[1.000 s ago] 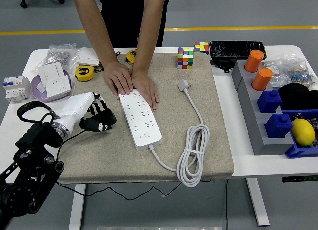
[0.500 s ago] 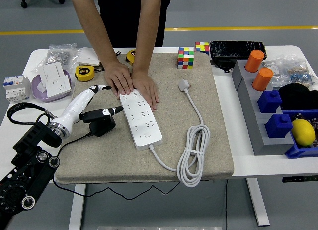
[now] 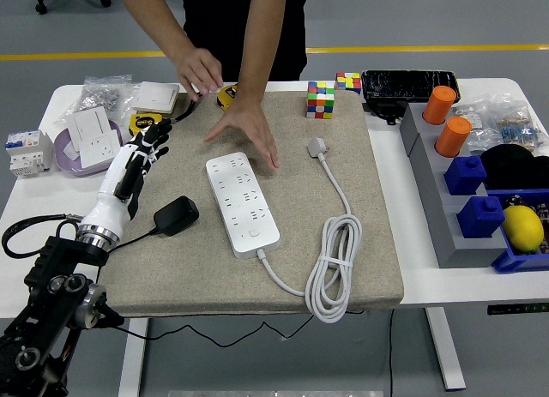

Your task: Pick up the plug,place it near the board,insert it into the board,press the button

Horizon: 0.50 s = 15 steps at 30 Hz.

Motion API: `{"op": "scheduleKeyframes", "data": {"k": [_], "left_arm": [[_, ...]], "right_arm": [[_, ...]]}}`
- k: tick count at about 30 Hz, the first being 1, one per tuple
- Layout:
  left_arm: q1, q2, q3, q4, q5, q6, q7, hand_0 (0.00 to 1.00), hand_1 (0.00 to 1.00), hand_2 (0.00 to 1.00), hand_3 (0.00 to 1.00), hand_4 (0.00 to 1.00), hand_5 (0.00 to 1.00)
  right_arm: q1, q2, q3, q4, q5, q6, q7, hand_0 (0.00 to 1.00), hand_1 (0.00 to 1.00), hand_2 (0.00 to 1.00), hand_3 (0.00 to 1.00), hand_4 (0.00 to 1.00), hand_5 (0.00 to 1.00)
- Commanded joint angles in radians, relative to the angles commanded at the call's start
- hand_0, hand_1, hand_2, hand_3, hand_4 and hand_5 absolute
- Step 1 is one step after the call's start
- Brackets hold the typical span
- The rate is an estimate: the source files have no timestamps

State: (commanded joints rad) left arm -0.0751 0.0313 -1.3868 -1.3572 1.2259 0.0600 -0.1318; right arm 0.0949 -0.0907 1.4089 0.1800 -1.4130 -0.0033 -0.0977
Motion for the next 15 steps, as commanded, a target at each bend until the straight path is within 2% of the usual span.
{"op": "scheduleKeyframes", "data": {"k": [4, 5, 9, 10, 11, 14, 15], "left_arm": [[0.025, -0.017, -0.052, 0.033, -0.169, 0.006, 0.002, 0.928, 0.943, 0.918, 0.891, 0.998, 0.998], [0.027, -0.02, -0.064, 0.038, -0.208, 0.008, 0.002, 0.99, 0.992, 0.937, 0.903, 0.998, 0.998], [0.041, -0.031, -0.125, 0.037, -0.37, 0.014, 0.003, 0.99, 0.992, 0.937, 0.903, 0.998, 0.998], [0.047, -0.029, -0.14, 0.028, -0.373, 0.017, 0.004, 0.99, 0.992, 0.937, 0.903, 0.998, 0.998], [0.049, -0.028, -0.146, 0.024, -0.365, 0.018, 0.004, 0.937, 0.96, 0.912, 0.891, 0.998, 0.998], [0.057, -0.023, -0.157, 0.009, -0.307, 0.024, 0.006, 0.937, 0.96, 0.912, 0.891, 0.998, 0.998], [0.066, -0.025, -0.166, -0.01, -0.242, 0.029, 0.011, 0.937, 0.96, 0.912, 0.891, 0.998, 0.998]], "right_arm": [[0.001, 0.004, 0.0, 0.0, -0.002, 0.001, 0.0, 0.866, 0.724, 0.716, 0.702, 0.998, 0.669], [0.001, 0.005, -0.001, 0.0, -0.002, 0.001, -0.001, 0.866, 0.724, 0.716, 0.702, 0.998, 0.668], [0.002, 0.008, -0.009, 0.0, 0.0, 0.002, 0.0, 0.866, 0.724, 0.716, 0.702, 0.998, 0.668], [0.001, 0.008, -0.01, 0.0, -0.002, 0.002, 0.0, 0.866, 0.724, 0.716, 0.702, 0.998, 0.668], [0.001, 0.008, -0.01, 0.0, -0.003, 0.002, -0.001, 0.866, 0.724, 0.715, 0.702, 0.998, 0.669], [-0.001, 0.008, -0.008, 0.0, -0.008, 0.002, -0.002, 0.866, 0.724, 0.715, 0.702, 0.998, 0.669], [-0.002, 0.008, -0.01, 0.0, -0.01, 0.003, -0.002, 0.866, 0.724, 0.715, 0.702, 0.998, 0.669]]}}
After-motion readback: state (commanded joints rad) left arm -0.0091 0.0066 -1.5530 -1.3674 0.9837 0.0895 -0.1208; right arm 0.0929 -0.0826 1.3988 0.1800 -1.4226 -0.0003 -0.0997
